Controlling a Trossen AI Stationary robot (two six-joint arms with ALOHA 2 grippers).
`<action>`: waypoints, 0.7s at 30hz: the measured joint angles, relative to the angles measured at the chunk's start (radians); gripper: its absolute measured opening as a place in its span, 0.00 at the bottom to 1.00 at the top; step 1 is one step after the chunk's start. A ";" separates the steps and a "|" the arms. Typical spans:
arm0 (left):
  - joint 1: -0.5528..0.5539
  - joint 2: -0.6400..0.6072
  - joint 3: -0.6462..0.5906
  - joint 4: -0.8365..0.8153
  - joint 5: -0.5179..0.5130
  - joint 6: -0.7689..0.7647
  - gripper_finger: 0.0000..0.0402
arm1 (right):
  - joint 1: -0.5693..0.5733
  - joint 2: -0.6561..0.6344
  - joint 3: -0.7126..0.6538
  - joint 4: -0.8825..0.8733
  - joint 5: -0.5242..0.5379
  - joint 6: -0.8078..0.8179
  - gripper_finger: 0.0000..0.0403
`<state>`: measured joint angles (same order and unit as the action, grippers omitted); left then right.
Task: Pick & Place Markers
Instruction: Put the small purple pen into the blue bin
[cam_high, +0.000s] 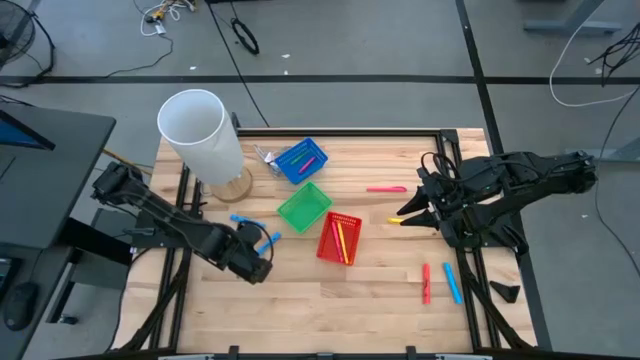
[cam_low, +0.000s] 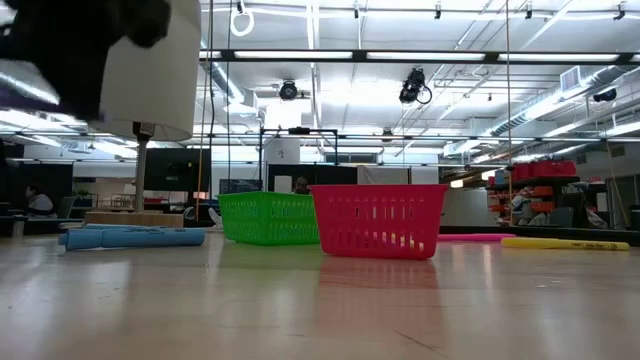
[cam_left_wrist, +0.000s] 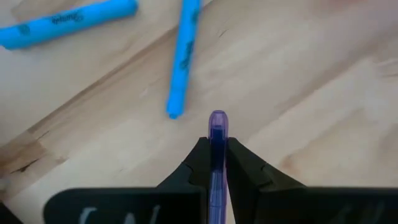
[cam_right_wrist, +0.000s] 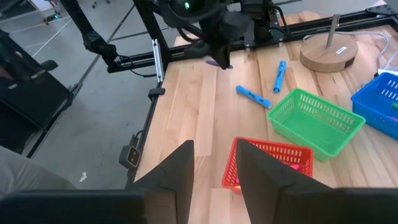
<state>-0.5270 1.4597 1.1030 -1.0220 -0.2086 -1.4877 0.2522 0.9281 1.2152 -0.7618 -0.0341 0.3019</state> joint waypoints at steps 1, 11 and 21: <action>0.003 0.000 0.029 -0.015 -0.004 0.000 0.07 | 0.000 0.000 0.000 0.002 0.000 0.000 0.30; 0.074 0.028 0.228 -0.078 -0.051 0.082 0.07 | 0.000 -0.004 0.000 0.035 -0.021 0.004 0.30; 0.232 0.350 0.499 -0.135 -0.159 0.292 0.07 | 0.000 -0.088 0.000 0.096 -0.034 0.014 0.30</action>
<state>-0.2947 1.8095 1.6015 -1.1572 -0.3673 -1.1956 0.2521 0.8398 1.2152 -0.6660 -0.0685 0.3163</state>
